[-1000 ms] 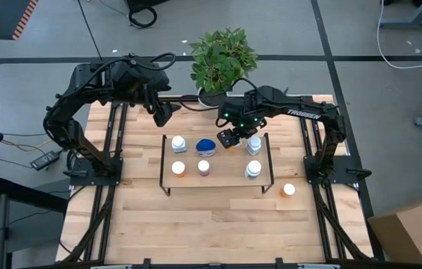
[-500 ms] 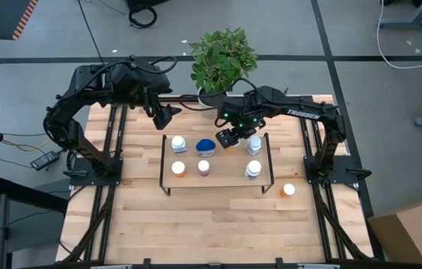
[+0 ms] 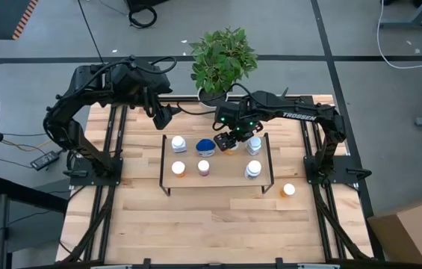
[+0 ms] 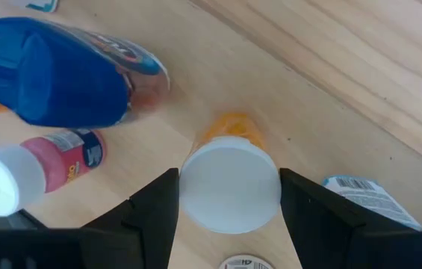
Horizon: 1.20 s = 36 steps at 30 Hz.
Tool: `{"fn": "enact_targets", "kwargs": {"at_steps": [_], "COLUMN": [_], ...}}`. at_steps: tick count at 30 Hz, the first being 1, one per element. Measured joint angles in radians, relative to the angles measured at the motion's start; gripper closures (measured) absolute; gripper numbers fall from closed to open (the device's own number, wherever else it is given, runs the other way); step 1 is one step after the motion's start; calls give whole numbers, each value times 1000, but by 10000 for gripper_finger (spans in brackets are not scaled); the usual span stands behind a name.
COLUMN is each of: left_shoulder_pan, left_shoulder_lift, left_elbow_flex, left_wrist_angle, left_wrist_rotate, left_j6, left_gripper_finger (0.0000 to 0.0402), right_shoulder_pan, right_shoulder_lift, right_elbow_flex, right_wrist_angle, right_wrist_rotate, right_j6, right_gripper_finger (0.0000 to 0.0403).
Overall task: Pick and place medicine bottles onto shelf by color
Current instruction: Put the top orange pill bottle on the shelf
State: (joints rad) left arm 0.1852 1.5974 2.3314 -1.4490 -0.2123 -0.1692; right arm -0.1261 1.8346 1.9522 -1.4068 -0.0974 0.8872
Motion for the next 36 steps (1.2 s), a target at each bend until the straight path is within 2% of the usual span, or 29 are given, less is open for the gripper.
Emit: {"fn": "enact_targets", "kwargs": {"at_steps": [31, 36], "left_shoulder_pan": [0, 0], "left_shoulder_lift": [0, 0], "left_elbow_flex": [0, 0], "left_wrist_angle": [0, 0], "left_wrist_rotate": [0, 0], "left_j6": [-15, -18], "left_gripper_finger": [47, 47], "right_shoulder_pan": [0, 0], "right_shoulder_lift": [0, 0], "right_elbow_flex": [0, 0], "right_wrist_angle": [-8, -8], "right_wrist_rotate": [-27, -27], "right_j6": [-23, -16], "right_gripper_finger": [182, 171]}}
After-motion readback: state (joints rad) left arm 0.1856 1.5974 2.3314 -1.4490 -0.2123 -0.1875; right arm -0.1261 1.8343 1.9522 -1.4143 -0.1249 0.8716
